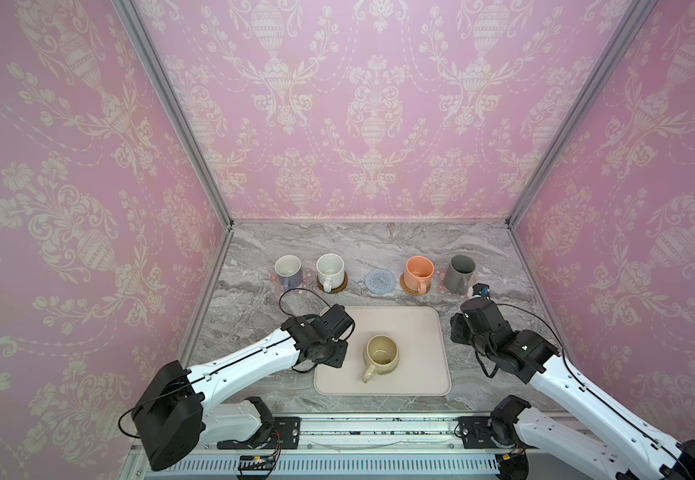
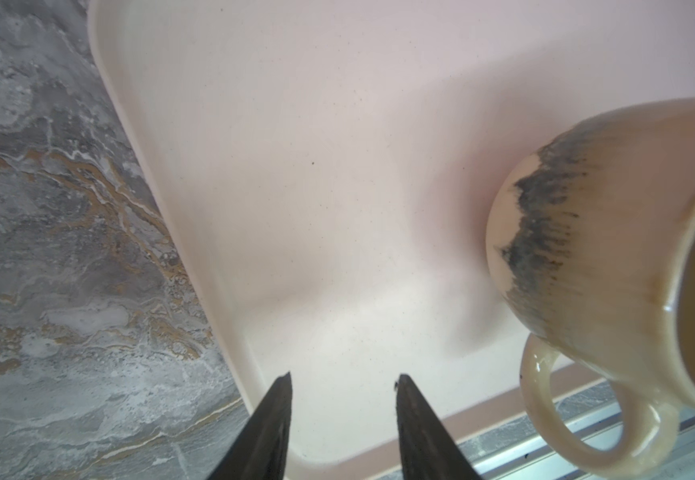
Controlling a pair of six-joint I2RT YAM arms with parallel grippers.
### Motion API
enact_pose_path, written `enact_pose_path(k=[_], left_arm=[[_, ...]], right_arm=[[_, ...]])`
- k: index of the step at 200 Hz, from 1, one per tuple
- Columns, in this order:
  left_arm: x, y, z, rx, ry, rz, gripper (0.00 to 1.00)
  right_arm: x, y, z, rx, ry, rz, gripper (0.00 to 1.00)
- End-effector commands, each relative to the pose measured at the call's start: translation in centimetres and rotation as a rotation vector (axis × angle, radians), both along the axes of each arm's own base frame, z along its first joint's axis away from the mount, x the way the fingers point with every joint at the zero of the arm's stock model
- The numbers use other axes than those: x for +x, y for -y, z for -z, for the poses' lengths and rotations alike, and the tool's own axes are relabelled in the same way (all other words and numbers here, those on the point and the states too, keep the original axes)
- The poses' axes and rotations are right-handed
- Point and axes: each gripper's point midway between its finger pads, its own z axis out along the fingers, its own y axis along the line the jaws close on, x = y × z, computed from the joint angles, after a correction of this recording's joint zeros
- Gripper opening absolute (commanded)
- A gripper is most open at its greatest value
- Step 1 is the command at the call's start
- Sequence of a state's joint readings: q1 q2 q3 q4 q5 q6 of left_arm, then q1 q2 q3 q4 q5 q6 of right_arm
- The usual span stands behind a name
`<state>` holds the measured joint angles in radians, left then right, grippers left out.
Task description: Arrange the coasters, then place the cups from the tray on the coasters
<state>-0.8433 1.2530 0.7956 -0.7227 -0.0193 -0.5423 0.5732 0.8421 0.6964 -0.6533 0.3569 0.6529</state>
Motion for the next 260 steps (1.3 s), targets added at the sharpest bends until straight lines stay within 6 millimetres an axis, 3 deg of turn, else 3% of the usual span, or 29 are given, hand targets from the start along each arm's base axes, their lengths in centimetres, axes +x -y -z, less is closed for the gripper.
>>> enact_pose_path(k=[1, 90, 138, 260], left_arm=[[0.0, 0.2, -0.6, 0.016, 0.024, -0.037, 0.44], [-4.0, 2.8, -2.7, -0.008, -0.002, 0.099, 0.43], [-5.1, 4.1, -2.1, -0.024, -0.049, 0.150, 0.43], [-4.4, 8.8, -0.4, -0.122, -0.074, 0.185, 0.42]], right_arm=[[-1.0, 0.6, 1.2, -0.020, -0.032, 0.013, 0.43], [-1.3, 0.3, 3.0, -0.019, -0.061, -0.004, 0.44], [-1.4, 0.2, 3.4, -0.014, -0.067, -0.005, 0.45], [-1.6, -1.9, 4.9, 0.061, -0.123, -0.070, 0.44]])
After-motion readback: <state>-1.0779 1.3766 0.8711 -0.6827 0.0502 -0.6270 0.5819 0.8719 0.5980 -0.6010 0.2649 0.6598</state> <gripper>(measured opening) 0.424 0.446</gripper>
